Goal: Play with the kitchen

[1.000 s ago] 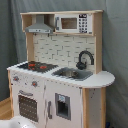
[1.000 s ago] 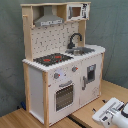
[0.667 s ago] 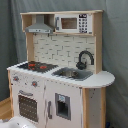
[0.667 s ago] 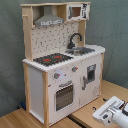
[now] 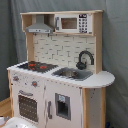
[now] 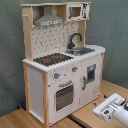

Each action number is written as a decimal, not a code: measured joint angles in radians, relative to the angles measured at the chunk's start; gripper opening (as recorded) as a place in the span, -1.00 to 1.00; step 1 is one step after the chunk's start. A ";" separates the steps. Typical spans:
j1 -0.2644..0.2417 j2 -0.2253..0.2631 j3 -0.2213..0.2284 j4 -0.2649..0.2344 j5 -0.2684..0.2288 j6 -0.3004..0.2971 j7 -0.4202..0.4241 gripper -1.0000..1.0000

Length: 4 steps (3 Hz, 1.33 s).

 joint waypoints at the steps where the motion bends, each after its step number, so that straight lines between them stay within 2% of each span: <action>1: 0.045 -0.053 -0.032 -0.030 0.059 0.030 -0.027 1.00; 4: 0.179 -0.210 -0.126 -0.119 0.234 0.117 -0.108 1.00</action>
